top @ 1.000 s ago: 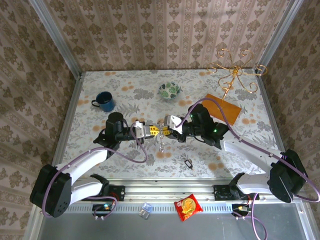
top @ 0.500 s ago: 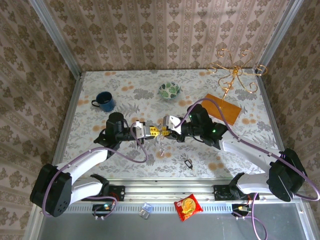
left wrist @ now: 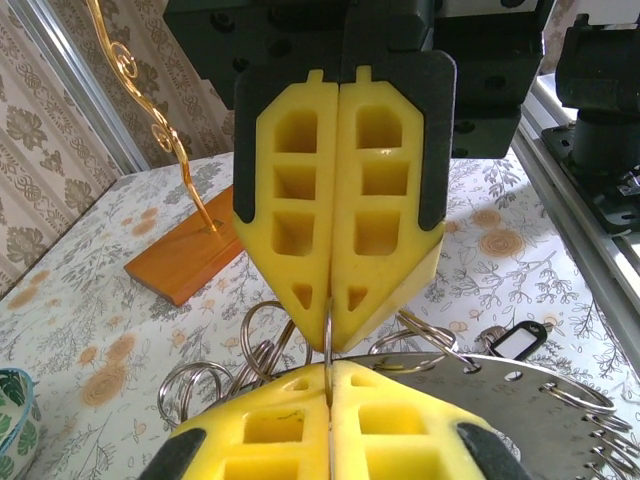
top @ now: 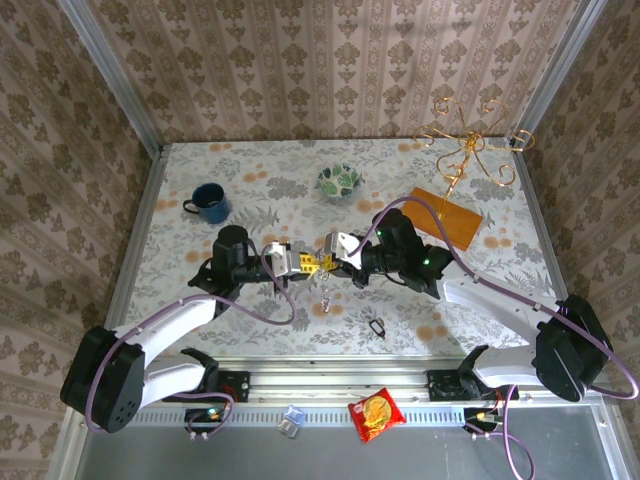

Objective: Put the keys on the keyring

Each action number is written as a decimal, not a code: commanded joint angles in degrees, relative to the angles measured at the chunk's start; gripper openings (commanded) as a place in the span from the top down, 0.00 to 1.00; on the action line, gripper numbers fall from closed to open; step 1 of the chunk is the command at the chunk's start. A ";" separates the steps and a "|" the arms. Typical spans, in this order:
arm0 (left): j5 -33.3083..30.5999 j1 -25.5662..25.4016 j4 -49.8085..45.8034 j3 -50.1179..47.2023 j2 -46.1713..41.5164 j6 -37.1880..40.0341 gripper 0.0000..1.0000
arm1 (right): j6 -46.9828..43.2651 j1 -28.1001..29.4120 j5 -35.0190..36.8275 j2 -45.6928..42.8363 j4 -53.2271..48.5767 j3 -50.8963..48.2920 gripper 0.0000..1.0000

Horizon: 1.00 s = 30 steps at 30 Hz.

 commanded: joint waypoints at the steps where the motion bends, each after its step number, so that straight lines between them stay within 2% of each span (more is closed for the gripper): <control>1: 0.47 -0.27 4.22 -0.07 0.57 -1.71 0.90 | 0.38 0.57 -2.17 1.00 -1.63 1.93 1.00; 10: -0.14 -0.35 4.69 -0.09 0.66 -2.35 0.85 | 0.46 0.79 -2.79 1.52 -2.85 2.94 1.00; 12: 0.02 -0.35 4.71 -0.03 0.66 -2.42 0.88 | 0.52 0.87 -2.81 1.53 -2.82 2.98 1.00; 16: 0.38 -0.35 4.34 0.20 1.04 -2.54 1.00 | 0.95 1.14 -2.88 1.55 -2.25 3.04 1.00; 24: 0.78 -0.35 3.19 0.14 0.84 -1.74 1.00 | 2.96 1.12 -1.67 1.25 0.00 2.20 1.00; 26: 0.82 -0.44 3.20 0.23 0.75 -1.54 1.00 | 2.80 1.14 -1.73 1.44 -0.28 2.25 0.93; 30: 1.52 -0.55 3.14 0.59 0.92 -1.62 1.00 | 2.86 1.11 -2.04 1.96 -0.12 2.43 0.89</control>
